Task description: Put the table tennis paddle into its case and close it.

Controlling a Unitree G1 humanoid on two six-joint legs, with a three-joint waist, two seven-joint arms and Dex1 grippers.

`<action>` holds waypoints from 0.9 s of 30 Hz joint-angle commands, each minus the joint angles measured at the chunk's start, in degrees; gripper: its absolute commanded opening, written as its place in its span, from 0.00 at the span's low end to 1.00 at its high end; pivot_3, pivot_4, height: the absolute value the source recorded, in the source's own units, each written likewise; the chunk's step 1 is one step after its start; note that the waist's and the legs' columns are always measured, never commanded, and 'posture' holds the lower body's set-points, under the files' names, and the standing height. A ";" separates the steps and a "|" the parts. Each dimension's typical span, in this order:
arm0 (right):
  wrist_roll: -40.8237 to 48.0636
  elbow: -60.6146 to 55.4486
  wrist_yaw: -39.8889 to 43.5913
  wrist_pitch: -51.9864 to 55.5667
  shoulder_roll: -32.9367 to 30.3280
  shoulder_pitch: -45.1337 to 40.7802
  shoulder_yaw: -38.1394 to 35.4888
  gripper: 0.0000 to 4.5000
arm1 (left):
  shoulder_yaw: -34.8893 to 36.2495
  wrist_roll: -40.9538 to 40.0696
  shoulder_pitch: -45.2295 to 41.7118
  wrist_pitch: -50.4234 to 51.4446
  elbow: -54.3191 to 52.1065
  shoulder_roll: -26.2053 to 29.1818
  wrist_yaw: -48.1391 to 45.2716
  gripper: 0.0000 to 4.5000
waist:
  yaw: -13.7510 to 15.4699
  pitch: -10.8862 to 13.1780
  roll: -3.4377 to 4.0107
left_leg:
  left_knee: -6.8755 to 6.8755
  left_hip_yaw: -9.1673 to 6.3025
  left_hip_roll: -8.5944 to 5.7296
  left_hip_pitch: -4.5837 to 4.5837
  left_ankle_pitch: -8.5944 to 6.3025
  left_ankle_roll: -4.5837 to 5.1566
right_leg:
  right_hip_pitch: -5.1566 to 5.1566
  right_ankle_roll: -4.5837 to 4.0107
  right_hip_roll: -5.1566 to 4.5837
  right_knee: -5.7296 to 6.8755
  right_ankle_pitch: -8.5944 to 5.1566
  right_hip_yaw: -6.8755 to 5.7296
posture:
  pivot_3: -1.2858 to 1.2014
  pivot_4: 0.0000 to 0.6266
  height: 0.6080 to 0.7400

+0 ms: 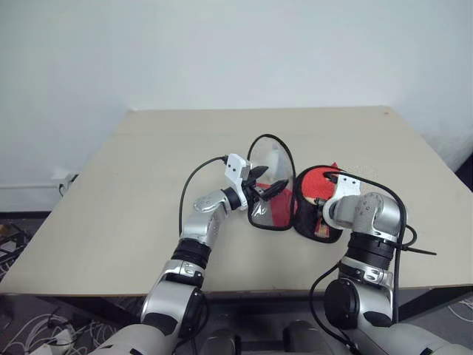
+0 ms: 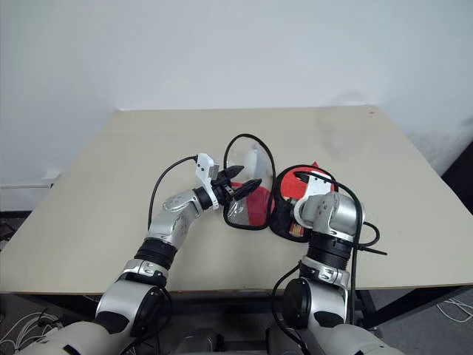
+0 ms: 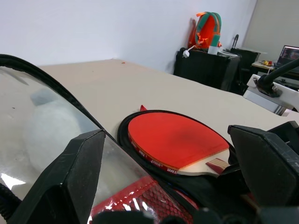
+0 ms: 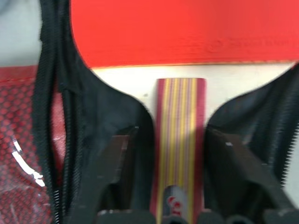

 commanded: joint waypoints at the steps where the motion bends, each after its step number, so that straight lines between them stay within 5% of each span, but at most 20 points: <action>1: 0.84 -0.81 0.04 -0.42 2.31 -2.16 0.80 0.84 | 0.61 0.29 -2.40 -1.31 -0.32 0.23 -0.04 1.00 | 0.00 0.00 0.00 | 0.00 -0.01 0.00 0.00 0.00 0.00 | 0.00 0.00 0.00 0.00 0.00 0.00 | 0.52 0.00 1.00; 3: 0.70 -1.00 -0.30 -0.10 2.51 -2.41 0.41 0.94 | 0.60 0.28 -2.45 -1.41 -0.21 0.24 -0.08 1.00 | 0.00 0.00 0.00 | 0.01 -0.01 0.00 0.00 0.00 0.00 | 0.00 0.00 0.00 0.00 0.00 0.00 | 0.52 0.00 1.00; 17: 1.95 -10.29 9.69 -10.53 -9.83 2.34 20.92 0.94 | 3.89 -3.49 -3.48 0.39 -1.44 0.85 -1.30 1.00 | -0.66 0.03 -0.03 | 0.01 0.00 -0.01 -0.06 0.00 0.00 | -0.04 0.02 -0.01 -0.03 -0.01 0.00 | 0.52 0.00 1.00; 27: 2.56 -10.69 11.13 -9.51 -11.29 4.39 21.79 0.94 | 6.61 -5.50 -4.25 2.04 -1.77 1.71 -1.49 1.00 | -0.95 0.05 -0.09 | 0.00 -0.05 0.00 -0.06 0.00 0.00 | -0.04 0.02 0.01 -0.03 -0.01 -0.02 | 0.52 0.00 1.00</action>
